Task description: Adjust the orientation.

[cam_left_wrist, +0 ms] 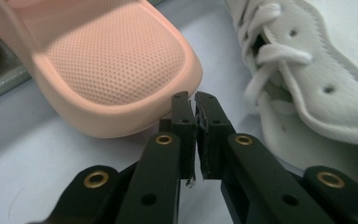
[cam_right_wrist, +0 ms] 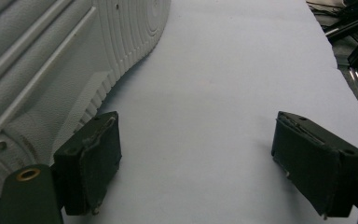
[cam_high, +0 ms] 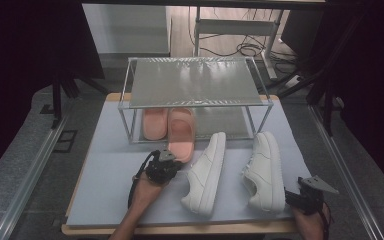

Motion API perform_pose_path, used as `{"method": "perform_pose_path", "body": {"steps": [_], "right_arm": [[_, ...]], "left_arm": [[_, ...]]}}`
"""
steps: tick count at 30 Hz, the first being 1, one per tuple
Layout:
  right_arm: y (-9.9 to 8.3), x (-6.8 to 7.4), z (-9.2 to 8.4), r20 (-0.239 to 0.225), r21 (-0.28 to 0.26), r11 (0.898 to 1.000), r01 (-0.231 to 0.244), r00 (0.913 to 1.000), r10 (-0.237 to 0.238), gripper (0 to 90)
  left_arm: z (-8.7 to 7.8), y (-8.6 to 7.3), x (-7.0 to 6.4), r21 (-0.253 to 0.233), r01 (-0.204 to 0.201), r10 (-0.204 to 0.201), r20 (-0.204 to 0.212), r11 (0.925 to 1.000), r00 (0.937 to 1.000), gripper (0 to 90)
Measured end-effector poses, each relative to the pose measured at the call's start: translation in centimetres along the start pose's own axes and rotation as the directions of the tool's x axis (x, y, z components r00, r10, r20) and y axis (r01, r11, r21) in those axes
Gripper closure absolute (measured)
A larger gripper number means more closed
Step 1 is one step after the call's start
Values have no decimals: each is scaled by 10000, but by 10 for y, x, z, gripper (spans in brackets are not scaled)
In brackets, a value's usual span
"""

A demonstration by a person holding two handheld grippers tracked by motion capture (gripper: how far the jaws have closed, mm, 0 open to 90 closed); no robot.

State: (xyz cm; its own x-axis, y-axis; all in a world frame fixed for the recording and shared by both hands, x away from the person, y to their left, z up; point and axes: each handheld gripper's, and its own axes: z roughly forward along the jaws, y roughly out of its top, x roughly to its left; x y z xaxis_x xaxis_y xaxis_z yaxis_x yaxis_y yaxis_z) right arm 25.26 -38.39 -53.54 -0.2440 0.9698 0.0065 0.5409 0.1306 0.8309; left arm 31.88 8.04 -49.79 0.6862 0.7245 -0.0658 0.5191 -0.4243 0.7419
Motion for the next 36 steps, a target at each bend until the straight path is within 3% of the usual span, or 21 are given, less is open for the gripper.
{"method": "perform_pose_path", "body": {"steps": [23,36], "right_arm": [[0,0,0,-1,3,10000,33,10000,-33,153],[0,0,0,-6,-1,10000,20,10000,-20,152]], "left_arm": [[26,17,23,-327,534,-545,-325,9980,9980,869],[40,28,37,-347,741,-765,-723,9966,9944,870]]}}
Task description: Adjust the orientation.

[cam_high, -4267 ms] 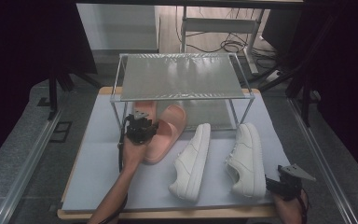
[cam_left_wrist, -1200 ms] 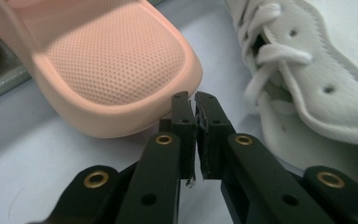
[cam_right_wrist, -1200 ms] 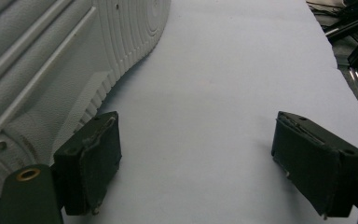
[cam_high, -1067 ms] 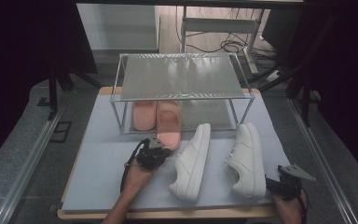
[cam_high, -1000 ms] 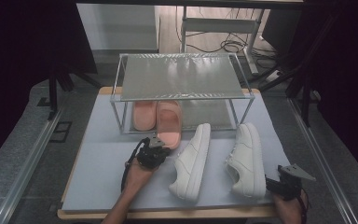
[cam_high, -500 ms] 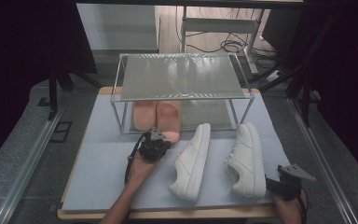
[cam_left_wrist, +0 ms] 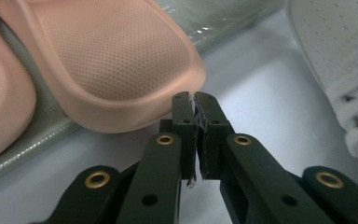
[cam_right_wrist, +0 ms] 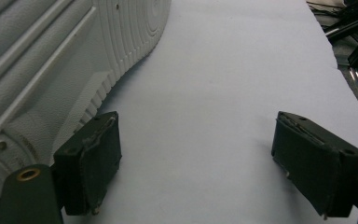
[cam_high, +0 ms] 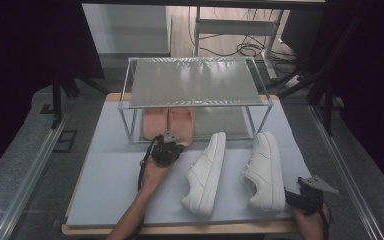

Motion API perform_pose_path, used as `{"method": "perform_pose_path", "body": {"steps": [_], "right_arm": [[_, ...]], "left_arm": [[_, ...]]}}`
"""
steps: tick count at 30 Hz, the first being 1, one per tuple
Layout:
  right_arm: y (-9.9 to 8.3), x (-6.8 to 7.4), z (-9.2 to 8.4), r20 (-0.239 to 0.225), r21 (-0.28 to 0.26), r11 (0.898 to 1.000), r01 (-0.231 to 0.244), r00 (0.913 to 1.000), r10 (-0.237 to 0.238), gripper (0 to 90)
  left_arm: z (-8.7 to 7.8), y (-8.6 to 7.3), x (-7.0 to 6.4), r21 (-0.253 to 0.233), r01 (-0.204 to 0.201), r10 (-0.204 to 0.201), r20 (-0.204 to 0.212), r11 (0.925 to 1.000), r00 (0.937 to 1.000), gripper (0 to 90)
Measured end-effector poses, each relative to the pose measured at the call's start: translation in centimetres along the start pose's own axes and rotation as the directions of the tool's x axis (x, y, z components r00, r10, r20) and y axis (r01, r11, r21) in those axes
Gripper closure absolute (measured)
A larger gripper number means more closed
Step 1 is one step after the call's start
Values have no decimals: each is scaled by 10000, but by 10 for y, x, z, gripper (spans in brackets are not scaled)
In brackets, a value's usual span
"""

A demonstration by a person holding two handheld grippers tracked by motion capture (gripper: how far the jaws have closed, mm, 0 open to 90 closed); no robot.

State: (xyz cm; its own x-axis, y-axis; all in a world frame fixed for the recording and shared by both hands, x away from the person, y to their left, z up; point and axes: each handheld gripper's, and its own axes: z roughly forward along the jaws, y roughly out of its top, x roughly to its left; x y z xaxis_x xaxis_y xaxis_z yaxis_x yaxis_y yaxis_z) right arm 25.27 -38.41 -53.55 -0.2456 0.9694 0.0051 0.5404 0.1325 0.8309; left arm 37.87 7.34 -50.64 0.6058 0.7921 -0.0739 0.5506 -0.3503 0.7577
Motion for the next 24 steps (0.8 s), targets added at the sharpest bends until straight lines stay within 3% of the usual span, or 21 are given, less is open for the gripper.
{"method": "perform_pose_path", "body": {"steps": [10,14,24], "right_arm": [[0,0,0,-3,3,10000,1,10000,-1,152],[0,0,0,-2,2,10000,0,10000,0,152],[0,0,0,-2,-3,10000,10,10000,-10,153]], "left_arm": [[9,5,14,-58,221,-223,-366,9997,9991,872],[12,7,19,-84,487,-490,-363,9988,9981,875],[22,10,22,8,490,-489,-565,9988,9972,873]]}}
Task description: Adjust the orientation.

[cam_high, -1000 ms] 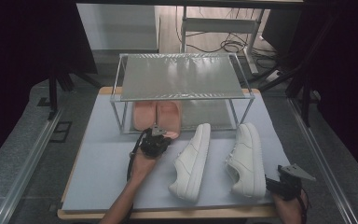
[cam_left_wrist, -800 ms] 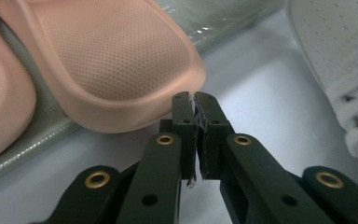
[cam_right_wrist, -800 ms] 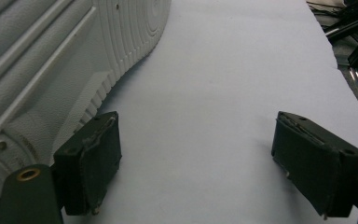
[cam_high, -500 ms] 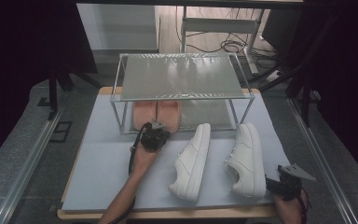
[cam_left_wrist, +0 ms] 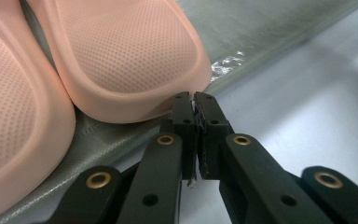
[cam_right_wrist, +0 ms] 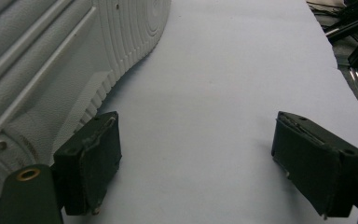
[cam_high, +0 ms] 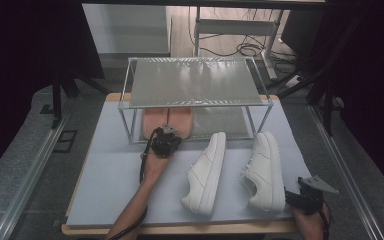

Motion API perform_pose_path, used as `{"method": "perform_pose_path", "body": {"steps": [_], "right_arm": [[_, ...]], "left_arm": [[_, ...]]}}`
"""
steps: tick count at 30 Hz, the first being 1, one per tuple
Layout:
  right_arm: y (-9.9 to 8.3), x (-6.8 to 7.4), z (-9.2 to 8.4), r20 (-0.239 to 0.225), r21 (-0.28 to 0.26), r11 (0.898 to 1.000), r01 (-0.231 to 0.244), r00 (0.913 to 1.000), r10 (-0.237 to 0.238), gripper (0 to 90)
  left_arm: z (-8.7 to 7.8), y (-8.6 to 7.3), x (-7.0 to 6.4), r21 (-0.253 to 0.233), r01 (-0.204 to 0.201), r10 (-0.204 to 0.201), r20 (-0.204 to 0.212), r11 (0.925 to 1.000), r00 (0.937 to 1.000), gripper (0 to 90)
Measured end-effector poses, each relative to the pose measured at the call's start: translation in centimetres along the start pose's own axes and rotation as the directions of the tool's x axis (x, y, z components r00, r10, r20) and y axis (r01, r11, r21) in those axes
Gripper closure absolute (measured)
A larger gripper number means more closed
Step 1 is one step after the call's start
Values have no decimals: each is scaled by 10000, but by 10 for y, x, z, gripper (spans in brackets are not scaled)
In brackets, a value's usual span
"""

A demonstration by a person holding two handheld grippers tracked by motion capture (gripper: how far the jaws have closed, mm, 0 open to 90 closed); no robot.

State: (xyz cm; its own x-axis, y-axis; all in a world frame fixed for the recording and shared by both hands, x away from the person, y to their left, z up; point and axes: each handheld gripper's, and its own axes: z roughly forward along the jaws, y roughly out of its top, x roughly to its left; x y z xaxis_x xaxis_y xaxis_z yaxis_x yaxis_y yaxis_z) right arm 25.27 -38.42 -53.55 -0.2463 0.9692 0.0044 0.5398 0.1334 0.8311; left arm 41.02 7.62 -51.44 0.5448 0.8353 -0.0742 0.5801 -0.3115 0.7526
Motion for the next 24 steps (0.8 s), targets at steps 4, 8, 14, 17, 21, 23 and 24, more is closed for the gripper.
{"method": "perform_pose_path", "body": {"steps": [4,8,14,17,21,23,24], "right_arm": [[0,0,0,-2,6,10000,-11,10000,11,153],[0,0,0,-1,4,10000,-10,10000,10,152],[0,0,0,0,12,10000,-7,10000,7,152],[0,0,0,-2,13,10000,-6,10000,6,152],[0,0,0,1,3,10000,4,10000,-4,153],[0,0,0,-1,4,10000,-8,10000,8,153],[0,0,0,3,2,10000,4,10000,-4,152]], "left_arm": [[1,0,0,-59,64,-64,58,10000,10000,861],[-2,-3,2,-98,81,-80,82,9999,9999,844],[-12,-5,3,-111,123,-119,313,9999,9994,801],[-17,-7,2,-102,81,-76,439,9999,9990,761],[-23,-10,2,-18,42,-41,495,10000,9988,713],[-26,-11,2,69,-51,48,540,10000,9985,678],[-28,-11,1,103,-55,50,519,9999,9986,658]]}}
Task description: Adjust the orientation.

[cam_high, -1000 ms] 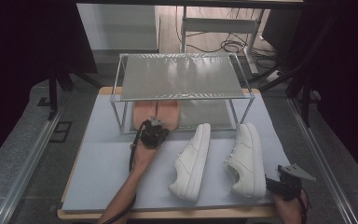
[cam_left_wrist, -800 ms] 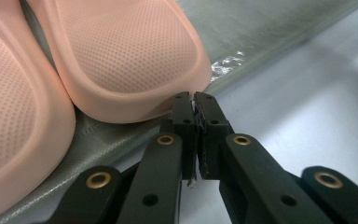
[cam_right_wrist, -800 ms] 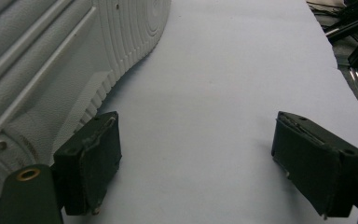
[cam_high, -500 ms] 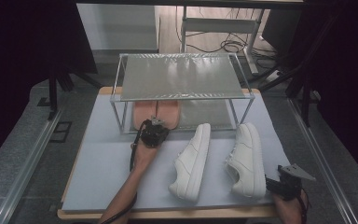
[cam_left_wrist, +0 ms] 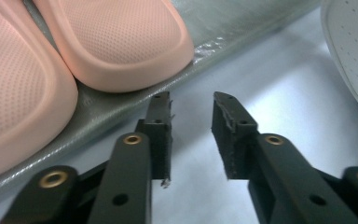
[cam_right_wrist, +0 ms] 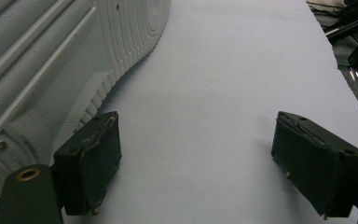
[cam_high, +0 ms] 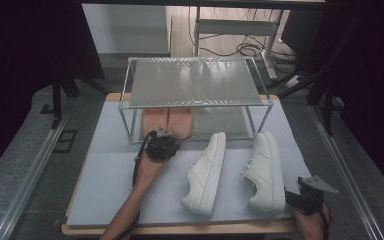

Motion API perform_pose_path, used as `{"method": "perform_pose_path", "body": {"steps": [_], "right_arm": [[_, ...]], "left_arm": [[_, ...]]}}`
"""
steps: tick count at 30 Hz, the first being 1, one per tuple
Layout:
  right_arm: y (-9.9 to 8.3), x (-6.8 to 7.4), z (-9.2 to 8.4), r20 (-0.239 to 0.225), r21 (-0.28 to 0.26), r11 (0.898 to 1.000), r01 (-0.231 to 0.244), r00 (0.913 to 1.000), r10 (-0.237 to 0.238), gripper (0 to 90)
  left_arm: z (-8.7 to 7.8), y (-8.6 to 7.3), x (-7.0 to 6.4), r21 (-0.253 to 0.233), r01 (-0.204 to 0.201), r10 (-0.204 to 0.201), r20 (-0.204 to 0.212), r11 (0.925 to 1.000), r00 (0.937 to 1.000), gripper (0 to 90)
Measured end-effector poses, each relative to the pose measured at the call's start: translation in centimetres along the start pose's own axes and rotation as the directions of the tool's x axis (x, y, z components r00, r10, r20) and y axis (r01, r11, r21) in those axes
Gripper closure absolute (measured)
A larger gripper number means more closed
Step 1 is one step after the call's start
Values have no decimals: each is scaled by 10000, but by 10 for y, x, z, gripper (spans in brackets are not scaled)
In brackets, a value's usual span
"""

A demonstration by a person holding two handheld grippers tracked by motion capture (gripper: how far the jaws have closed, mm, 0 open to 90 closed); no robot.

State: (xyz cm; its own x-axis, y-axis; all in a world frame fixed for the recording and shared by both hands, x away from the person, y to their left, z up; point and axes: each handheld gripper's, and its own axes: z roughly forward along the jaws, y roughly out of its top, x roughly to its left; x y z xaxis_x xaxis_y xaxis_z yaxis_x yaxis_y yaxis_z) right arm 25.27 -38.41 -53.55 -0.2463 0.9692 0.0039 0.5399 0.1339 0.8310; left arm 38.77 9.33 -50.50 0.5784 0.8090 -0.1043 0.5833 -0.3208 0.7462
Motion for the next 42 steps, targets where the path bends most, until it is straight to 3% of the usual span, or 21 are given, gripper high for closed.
{"method": "perform_pose_path", "body": {"steps": [17,32,42], "right_arm": [[0,0,0,-2,2,10000,-12,10000,12,152],[0,0,0,-1,3,10000,-10,10000,10,153],[0,0,0,4,6,10000,-17,10000,17,153]], "left_arm": [[-28,-13,1,-26,-56,56,-116,10000,9999,433],[-52,-26,3,84,549,-546,-271,9985,9981,274],[-71,-37,5,120,586,-582,-326,9982,9978,214]]}}
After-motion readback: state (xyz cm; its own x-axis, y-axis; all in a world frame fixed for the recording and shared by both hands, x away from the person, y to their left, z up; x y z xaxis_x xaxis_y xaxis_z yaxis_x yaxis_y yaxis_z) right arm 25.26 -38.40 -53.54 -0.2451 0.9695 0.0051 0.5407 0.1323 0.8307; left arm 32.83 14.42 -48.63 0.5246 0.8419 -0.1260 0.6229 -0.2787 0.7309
